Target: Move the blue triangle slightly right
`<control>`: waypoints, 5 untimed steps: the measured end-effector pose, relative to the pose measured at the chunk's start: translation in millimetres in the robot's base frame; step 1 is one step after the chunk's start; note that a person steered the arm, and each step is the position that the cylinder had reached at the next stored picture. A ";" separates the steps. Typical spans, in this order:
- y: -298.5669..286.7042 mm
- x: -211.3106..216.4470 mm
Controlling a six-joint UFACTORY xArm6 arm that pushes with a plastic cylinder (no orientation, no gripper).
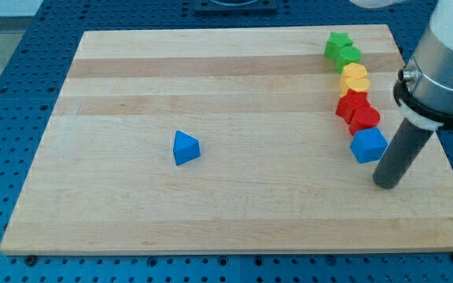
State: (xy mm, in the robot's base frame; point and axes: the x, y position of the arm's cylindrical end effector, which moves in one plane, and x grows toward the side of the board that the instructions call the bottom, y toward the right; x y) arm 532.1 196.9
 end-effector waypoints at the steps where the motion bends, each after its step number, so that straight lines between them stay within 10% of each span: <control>1: -3.3 -10.2; 5: -42.3 10.7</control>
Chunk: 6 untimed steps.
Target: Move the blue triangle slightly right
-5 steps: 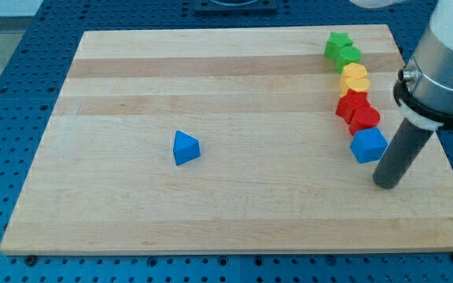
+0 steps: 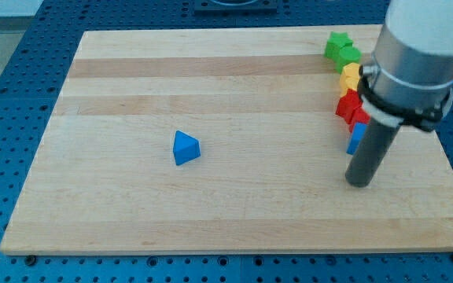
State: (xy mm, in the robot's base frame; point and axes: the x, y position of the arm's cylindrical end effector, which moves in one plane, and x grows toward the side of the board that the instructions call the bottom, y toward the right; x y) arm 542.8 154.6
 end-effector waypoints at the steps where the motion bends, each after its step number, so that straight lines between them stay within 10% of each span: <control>1: -49.0 20.1; 4: -321.4 11.6; 6: -355.5 -54.1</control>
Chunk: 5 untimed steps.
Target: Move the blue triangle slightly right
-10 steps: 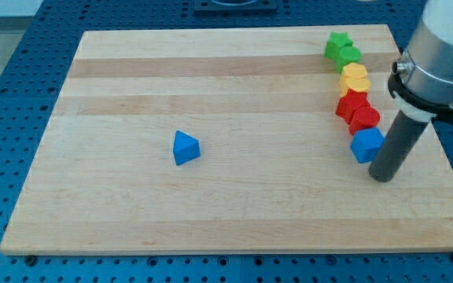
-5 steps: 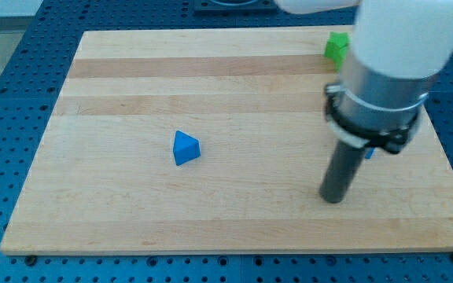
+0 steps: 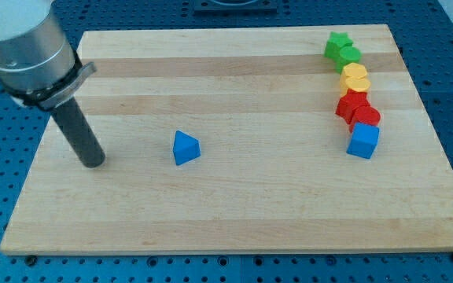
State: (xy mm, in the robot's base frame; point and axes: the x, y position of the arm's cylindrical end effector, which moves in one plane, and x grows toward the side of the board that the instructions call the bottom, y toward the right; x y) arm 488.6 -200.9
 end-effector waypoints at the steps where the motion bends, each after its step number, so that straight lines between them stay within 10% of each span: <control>1: 64.7 -4.4; 2: 141.0 -4.4; 5: 128.4 -35.0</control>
